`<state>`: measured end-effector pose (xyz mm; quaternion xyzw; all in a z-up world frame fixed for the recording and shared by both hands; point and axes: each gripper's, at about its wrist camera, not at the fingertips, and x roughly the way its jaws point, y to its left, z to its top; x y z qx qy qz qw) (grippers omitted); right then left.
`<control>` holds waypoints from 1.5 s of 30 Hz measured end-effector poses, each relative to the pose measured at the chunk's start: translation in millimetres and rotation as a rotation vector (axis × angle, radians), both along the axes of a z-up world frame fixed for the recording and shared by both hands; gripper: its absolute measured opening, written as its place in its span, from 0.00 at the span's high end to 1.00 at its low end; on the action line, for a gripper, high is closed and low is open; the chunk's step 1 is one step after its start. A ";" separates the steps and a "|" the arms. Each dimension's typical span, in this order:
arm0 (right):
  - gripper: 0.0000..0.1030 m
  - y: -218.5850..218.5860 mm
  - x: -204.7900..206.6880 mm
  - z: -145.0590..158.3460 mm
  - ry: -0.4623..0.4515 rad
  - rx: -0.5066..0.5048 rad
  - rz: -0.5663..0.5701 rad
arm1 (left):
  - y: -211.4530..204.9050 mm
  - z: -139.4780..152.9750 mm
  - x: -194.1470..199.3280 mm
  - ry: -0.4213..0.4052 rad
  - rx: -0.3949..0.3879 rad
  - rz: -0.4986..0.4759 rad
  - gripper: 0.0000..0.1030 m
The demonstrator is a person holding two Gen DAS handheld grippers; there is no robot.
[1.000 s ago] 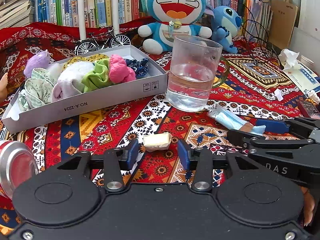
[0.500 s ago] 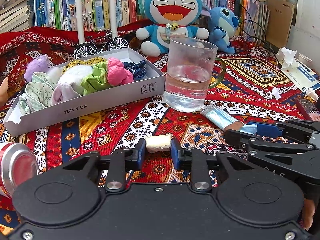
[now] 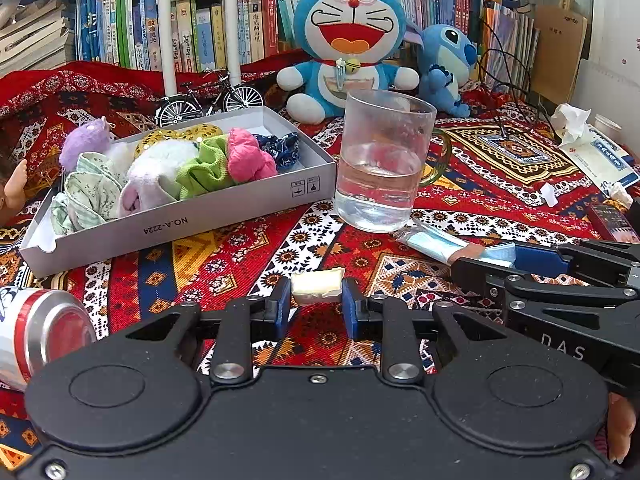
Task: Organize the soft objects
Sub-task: 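Carry the cream block with the left gripper while the right carries the blue packet into the white box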
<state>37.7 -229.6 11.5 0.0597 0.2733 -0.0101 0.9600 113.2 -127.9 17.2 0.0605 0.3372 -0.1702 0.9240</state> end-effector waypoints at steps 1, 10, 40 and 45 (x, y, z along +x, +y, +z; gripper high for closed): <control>0.55 0.7 -0.2 0.6 -0.002 0.003 0.001 | 0.7 0.5 -0.1 -0.001 0.000 0.001 0.75; 0.57 8.3 -0.5 5.8 -0.022 0.008 0.014 | 10.5 5.1 -0.9 -0.010 0.004 0.024 0.75; 0.56 57.1 15.0 36.7 -0.082 -0.011 0.090 | 88.5 42.4 9.1 -0.073 -0.057 0.153 0.75; 0.56 62.5 18.1 36.7 -0.080 -0.008 0.100 | 101.5 41.8 11.6 -0.071 -0.068 0.181 0.75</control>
